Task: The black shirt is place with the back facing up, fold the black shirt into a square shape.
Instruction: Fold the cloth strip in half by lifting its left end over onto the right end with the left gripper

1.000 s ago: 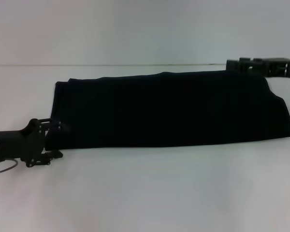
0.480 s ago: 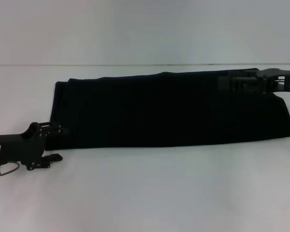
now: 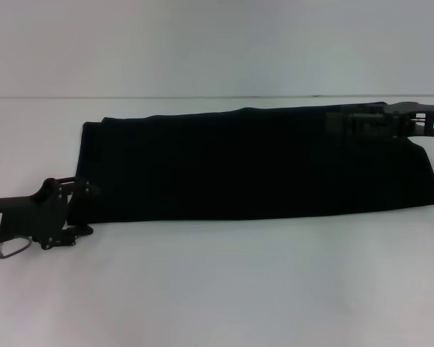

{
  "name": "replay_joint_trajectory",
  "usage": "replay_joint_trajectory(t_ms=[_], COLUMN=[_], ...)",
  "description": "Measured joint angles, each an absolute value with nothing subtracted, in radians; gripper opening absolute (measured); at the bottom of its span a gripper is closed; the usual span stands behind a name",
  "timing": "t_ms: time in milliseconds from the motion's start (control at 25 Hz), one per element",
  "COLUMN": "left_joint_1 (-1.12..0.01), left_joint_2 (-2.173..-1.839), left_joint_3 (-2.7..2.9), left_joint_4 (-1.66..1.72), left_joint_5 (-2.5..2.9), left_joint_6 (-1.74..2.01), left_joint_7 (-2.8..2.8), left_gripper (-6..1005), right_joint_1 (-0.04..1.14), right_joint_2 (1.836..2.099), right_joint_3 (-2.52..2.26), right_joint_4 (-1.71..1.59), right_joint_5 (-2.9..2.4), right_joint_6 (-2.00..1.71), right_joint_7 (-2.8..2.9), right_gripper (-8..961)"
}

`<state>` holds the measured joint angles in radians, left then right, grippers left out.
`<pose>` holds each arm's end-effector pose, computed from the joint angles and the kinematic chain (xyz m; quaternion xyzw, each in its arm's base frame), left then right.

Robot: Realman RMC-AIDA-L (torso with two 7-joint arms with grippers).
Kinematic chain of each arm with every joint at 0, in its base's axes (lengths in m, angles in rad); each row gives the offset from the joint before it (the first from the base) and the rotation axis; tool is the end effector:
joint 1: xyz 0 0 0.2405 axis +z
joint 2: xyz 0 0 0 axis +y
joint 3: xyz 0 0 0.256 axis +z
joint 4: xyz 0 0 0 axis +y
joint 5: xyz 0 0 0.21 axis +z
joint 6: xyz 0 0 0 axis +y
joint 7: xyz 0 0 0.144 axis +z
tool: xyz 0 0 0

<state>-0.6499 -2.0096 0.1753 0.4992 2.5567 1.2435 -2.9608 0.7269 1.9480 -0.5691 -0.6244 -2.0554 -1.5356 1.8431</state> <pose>-0.3418 0.3579 0.0215 -0.3978 -0.8739 -0.2520 0.1209 0.2271 0.3970 0.0596 -0.8899 0.3533 0.2593 0.1265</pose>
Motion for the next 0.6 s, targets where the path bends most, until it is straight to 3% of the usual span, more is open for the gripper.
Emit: replay_joint_trajectory(t_ms=[600], left_joint_1=[-0.651], left_joint_2=[-2.009], left_joint_3=[0.172], left_joint_4=[0.491], left_joint_5=[2.555], left_joint_6=[1.221], left_joint_7=[-2.977], left_gripper=[765], right_joint_1=[0.727], right_joint_2=[1.949], right_joint_3=[-0.569], right_joint_4=[-0.624], right_joint_5=[-2.052], right_joint_6=[-1.52], right_joint_7=[1.844], right_gripper=[703])
